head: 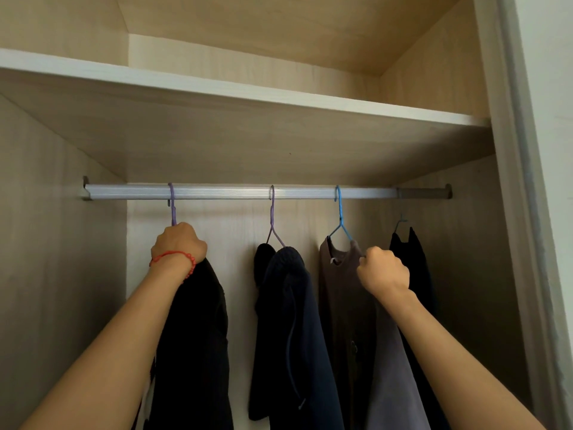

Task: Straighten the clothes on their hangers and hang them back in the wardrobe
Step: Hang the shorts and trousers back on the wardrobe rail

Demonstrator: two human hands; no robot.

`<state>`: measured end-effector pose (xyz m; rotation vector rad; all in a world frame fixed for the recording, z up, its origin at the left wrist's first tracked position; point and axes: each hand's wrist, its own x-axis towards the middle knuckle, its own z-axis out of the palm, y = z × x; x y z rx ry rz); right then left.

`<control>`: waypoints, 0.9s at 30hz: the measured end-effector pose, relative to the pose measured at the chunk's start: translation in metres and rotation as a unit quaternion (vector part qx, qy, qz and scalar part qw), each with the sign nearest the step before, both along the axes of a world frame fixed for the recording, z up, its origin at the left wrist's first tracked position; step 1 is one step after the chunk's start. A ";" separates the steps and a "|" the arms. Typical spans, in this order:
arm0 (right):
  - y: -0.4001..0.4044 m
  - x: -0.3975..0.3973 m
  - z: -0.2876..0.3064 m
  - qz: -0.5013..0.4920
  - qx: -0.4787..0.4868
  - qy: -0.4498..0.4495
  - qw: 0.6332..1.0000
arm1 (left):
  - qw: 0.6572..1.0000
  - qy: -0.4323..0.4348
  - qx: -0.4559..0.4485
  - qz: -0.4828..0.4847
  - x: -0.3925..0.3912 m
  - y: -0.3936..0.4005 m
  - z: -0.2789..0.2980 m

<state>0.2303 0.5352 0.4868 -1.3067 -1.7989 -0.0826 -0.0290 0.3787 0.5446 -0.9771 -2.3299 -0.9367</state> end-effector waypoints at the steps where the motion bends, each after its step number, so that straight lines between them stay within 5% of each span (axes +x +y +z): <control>1: 0.001 0.000 -0.001 -0.001 -0.001 0.001 1.000 | 1.000 0.001 0.004 -0.002 0.000 0.002 -0.001; 27: 0.001 -0.004 -0.004 -0.016 -0.010 0.007 1.000 | 0.997 0.067 -0.040 0.001 -0.001 0.016 -0.010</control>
